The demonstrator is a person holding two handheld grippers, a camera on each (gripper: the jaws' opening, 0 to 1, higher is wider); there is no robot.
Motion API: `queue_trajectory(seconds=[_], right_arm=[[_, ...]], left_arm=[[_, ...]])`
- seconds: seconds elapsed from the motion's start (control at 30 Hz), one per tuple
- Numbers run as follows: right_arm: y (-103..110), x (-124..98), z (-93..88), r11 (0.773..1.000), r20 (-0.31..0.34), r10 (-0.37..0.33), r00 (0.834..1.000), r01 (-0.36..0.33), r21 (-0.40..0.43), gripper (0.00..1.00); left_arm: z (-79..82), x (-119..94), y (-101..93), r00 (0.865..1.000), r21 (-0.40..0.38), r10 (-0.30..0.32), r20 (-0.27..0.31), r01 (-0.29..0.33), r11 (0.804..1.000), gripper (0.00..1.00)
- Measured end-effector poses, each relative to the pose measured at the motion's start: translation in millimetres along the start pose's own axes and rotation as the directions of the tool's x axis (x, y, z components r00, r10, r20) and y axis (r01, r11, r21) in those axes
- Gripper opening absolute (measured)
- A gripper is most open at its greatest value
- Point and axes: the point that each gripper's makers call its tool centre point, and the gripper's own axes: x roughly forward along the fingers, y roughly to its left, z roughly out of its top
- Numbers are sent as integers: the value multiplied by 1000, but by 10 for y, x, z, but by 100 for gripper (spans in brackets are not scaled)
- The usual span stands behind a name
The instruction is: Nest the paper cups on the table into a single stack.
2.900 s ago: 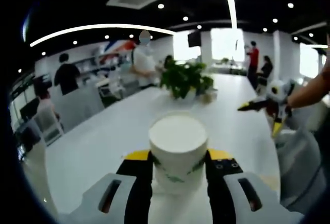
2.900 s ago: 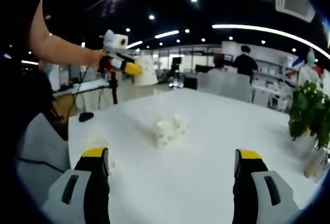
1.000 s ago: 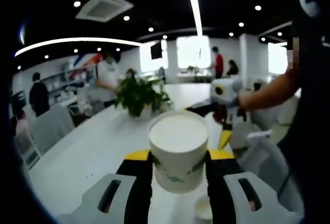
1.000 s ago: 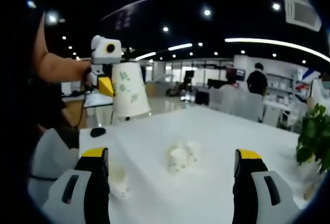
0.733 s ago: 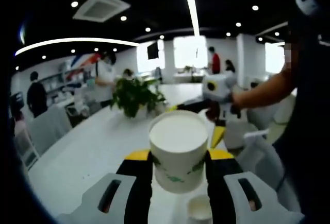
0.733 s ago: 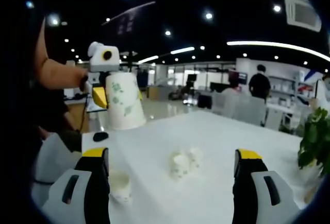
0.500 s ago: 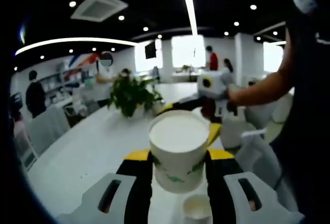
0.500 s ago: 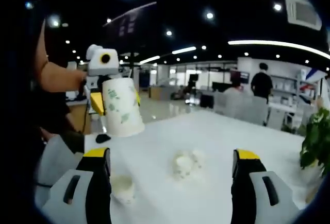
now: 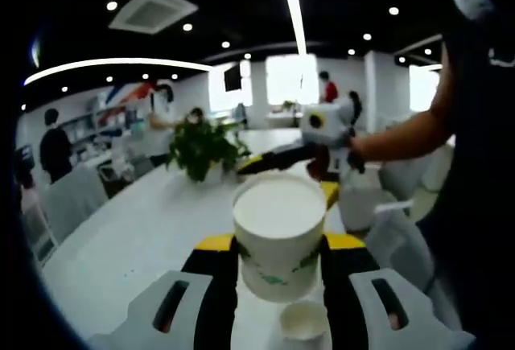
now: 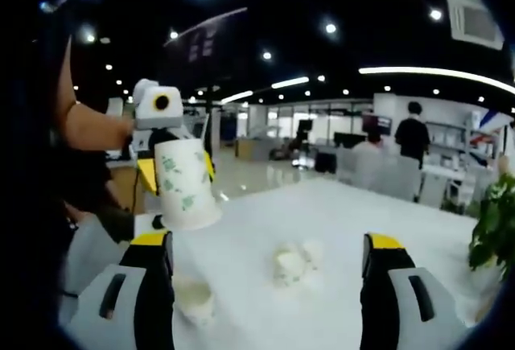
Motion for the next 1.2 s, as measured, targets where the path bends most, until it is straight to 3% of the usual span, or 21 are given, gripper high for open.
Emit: queue_trajectory(seconds=[0.13,0.2,0.33,0.43,0.6,0.73,0.87,0.97,1.2], right_arm=[[33,-1,83,997,5,16,1000,-16,76,81],[134,0,222,990,45,71,996,-76,120,77],[259,-2,380,983,62,131,989,-138,119,63],[375,30,430,976,58,181,982,-187,112,57],[537,87,453,960,56,244,968,-250,129,49],[698,110,517,927,83,318,944,-328,181,36],[760,102,675,897,148,355,923,-381,225,28],[747,76,720,892,158,360,919,-389,230,24],[849,29,819,846,196,414,889,-456,278,18]], left_arm=[[35,-9,46,999,-12,20,39,-20,1000,38],[119,-29,59,994,-64,30,106,-23,998,38],[186,-58,108,986,-96,56,154,-42,995,38],[307,-88,138,972,-132,78,220,-49,990,38],[398,-139,149,958,-161,86,275,-42,986,38],[501,-182,128,940,-177,97,327,-40,983,38],[508,-188,88,939,-180,83,333,-23,983,38],[471,-207,66,942,-185,72,329,-10,983,38],[391,-258,-7,950,-194,37,309,25,981,38]])
